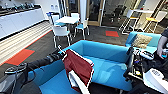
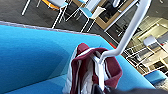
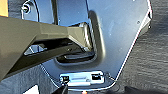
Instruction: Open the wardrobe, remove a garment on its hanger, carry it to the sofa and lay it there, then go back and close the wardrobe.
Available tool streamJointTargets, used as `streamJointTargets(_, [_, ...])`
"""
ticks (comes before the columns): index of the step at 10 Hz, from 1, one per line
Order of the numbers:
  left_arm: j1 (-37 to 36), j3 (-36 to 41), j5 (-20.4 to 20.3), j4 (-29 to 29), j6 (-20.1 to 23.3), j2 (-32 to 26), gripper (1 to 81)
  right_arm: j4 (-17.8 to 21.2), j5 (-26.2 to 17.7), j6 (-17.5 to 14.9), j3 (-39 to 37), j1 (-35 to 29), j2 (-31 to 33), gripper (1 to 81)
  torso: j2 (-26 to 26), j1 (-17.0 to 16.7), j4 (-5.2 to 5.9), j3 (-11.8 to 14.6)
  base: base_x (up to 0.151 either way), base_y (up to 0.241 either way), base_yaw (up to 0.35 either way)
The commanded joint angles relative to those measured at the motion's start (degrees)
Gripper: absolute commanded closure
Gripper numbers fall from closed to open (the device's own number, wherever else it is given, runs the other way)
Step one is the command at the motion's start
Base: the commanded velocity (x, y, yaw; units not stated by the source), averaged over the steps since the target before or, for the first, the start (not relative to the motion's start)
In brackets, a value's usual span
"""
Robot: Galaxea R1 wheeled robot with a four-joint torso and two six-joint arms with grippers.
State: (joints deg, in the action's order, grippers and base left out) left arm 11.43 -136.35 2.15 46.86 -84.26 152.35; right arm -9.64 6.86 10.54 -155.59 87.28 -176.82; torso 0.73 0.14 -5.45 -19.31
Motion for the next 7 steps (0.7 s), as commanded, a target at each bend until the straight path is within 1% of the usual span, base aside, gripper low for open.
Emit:
streamJointTargets(1, [-10.17, -2.52, -0.48, 3.59, -0.03, -2.74, 81.1, -0.46, -3.7, -0.17, 0.38, -0.04, -0.31, 1.0, 0.0, 0.0, 0.0, 0.0, 0.0, 0.0, 0.0])
streamJointTargets(4, [-5.77, -2.17, -0.74, 3.85, -0.03, -4.15, 81.1, -0.46, -3.7, -0.17, 0.38, 0.04, -0.31, 1.0, 0.0, 0.0, 0.0, 0.0, 0.0, 0.0, 0.0])
streamJointTargets(7, [-3.04, -2.52, -0.48, 6.05, -0.03, -6.35, 81.1, -0.47, -3.69, -0.17, 0.38, 0.04, -0.31, 1.0, 0.0, 0.0, 0.0, 0.0, 0.0, 0.0, 0.0])
